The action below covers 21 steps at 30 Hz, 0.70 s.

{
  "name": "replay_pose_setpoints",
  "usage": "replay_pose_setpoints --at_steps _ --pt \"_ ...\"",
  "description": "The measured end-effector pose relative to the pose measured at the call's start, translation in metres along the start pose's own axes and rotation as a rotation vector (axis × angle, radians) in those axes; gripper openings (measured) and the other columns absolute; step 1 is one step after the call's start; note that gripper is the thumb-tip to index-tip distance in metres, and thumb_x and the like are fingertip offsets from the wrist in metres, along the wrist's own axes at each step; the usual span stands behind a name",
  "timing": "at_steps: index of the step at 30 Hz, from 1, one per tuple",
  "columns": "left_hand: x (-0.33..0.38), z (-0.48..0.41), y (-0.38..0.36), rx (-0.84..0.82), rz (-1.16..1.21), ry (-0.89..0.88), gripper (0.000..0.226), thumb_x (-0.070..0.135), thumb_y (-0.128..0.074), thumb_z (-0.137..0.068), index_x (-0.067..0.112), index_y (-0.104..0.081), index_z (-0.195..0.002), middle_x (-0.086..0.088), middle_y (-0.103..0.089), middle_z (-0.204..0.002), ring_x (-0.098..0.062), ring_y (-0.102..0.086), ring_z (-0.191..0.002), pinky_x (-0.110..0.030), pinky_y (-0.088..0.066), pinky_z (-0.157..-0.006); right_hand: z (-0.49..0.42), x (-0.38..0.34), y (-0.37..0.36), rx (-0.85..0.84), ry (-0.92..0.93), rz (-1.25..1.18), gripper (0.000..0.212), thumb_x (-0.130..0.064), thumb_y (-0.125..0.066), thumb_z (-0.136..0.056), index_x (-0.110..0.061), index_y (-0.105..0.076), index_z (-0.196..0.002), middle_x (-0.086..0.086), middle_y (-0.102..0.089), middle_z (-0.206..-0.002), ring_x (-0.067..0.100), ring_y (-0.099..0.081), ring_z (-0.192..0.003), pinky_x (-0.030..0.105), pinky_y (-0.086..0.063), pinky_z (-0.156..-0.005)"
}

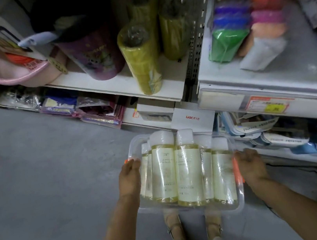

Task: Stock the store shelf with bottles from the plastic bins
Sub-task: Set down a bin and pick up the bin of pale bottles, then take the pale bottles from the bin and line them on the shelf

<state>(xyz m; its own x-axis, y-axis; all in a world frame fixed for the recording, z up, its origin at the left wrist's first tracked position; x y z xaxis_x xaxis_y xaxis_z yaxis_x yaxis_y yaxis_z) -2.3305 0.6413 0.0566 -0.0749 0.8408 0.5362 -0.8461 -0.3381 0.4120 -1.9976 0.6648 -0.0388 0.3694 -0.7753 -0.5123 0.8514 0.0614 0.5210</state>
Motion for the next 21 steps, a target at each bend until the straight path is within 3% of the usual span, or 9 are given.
replay_pose_setpoints --at_steps 2,5,9,12,14,18,21 --pt "-0.004 0.022 -0.007 -0.017 0.008 -0.106 0.031 0.025 -0.056 -0.1 0.01 -0.062 -0.125 -0.008 -0.064 -0.123 -0.028 -0.058 -0.11 -0.04 -0.046 -0.102 0.03 -0.023 -0.002 -0.038 0.063 -0.039 0.019 -0.047 -0.055 -0.093 -0.028 -0.054 -0.095 0.003 -0.05 -0.105 0.022 -0.048 -0.105 0.045 -0.042 -0.104" --pt "-0.017 0.054 -0.029 -0.122 0.04 -0.155 0.032 0.026 -0.058 -0.099 0.016 -0.063 -0.129 -0.003 -0.065 -0.128 -0.022 -0.059 -0.119 -0.045 -0.044 -0.109 0.059 -0.034 -0.019 -0.179 0.053 -0.065 0.044 -0.04 -0.057 -0.097 -0.016 -0.049 -0.133 0.006 -0.05 -0.127 0.025 -0.051 -0.113 0.04 -0.044 -0.101" --pt "-0.025 0.076 -0.057 -0.239 0.009 -0.078 0.045 0.045 -0.042 -0.103 0.018 -0.057 -0.136 0.004 -0.061 -0.134 -0.014 -0.055 -0.126 -0.039 -0.041 -0.111 0.08 -0.04 -0.049 -0.394 -0.01 -0.045 0.062 -0.05 -0.059 -0.093 -0.02 -0.039 -0.142 0.006 -0.048 -0.139 0.024 -0.052 -0.121 0.046 -0.046 -0.105" --pt "-0.021 0.083 -0.068 -0.308 0.036 -0.004 0.047 0.052 -0.027 -0.105 0.024 -0.063 -0.118 0.017 -0.064 -0.1 0.001 -0.058 -0.094 -0.021 -0.045 -0.082 0.087 -0.038 -0.069 -0.451 -0.036 -0.037 0.073 -0.053 -0.067 -0.084 -0.021 -0.037 -0.142 0.002 -0.052 -0.137 0.024 -0.057 -0.118 0.045 -0.05 -0.1" --pt "-0.024 0.076 -0.069 -0.311 0.056 0.056 0.048 0.054 -0.024 -0.105 0.027 -0.064 -0.101 0.015 -0.066 -0.089 0.0 -0.06 -0.085 -0.016 -0.044 -0.07 0.09 -0.033 -0.077 -0.455 -0.053 -0.06 0.08 -0.053 -0.076 -0.072 -0.02 -0.04 -0.135 0.003 -0.056 -0.129 0.023 -0.062 -0.109 0.044 -0.053 -0.096" --pt "-0.032 0.061 -0.065 -0.334 0.065 0.087 0.074 0.067 -0.024 -0.098 0.014 -0.06 -0.135 0.0 -0.066 -0.121 -0.02 -0.057 -0.118 -0.036 -0.039 -0.107 0.091 -0.027 -0.085 -0.399 -0.041 0.019 0.105 -0.058 -0.085 -0.044 -0.02 -0.041 -0.131 0.003 -0.055 -0.125 0.024 -0.059 -0.111 0.044 -0.052 -0.096" --pt "-0.038 0.055 -0.066 -0.343 0.146 0.109 0.075 0.069 -0.025 -0.096 0.016 -0.059 -0.137 0.002 -0.064 -0.121 -0.017 -0.057 -0.113 -0.036 -0.038 -0.109 0.091 -0.031 -0.09 -0.327 -0.022 0.121 0.106 -0.052 -0.09 -0.052 -0.015 -0.036 -0.135 0.005 -0.046 -0.129 0.029 -0.05 -0.122 0.046 -0.048 -0.101"
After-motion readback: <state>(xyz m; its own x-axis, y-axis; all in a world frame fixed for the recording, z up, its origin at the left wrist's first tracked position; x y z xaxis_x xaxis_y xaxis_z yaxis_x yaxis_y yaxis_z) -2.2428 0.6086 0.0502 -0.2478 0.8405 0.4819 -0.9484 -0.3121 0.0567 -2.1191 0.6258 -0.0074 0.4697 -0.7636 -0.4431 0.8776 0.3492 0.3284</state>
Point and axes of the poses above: each hand's wrist, its own z-axis away from the middle knuckle, its own y-axis out of the back of the hand, x = y × z, the point moved 3 cm from there along -z, towards the middle knuckle
